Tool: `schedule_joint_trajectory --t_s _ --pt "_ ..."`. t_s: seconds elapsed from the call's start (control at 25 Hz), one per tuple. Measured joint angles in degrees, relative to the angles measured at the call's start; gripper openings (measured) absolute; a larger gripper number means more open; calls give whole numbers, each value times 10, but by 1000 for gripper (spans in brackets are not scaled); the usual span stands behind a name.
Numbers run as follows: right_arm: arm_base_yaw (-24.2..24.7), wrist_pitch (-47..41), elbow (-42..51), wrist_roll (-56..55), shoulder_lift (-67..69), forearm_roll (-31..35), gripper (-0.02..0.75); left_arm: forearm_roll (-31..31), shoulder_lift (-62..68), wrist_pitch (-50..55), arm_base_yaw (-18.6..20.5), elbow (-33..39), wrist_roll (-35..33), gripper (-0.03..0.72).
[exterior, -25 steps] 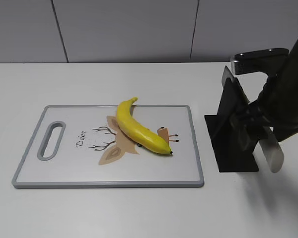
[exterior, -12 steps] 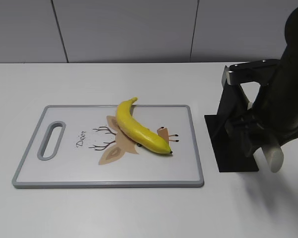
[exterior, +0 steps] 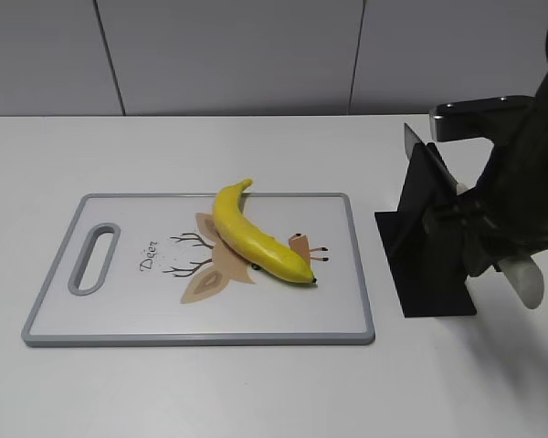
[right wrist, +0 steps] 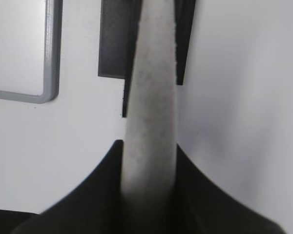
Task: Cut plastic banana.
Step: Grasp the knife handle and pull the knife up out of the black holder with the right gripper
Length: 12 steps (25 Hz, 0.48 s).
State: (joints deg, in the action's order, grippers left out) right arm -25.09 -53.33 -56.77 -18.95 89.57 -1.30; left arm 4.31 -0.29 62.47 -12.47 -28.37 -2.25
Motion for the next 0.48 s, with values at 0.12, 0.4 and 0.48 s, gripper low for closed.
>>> schedule_joint_trajectory --t_s 0.12,0.4,0.48 --pt "0 -7 1 0 -25 5 187 0 0 0 0 0 0 573" --pt "0 -11 1 2 -81 7 186 0 0 0 0 0 0 573" --pt "0 -11 1 4 -93 5 186 0 0 0 0 0 0 573"
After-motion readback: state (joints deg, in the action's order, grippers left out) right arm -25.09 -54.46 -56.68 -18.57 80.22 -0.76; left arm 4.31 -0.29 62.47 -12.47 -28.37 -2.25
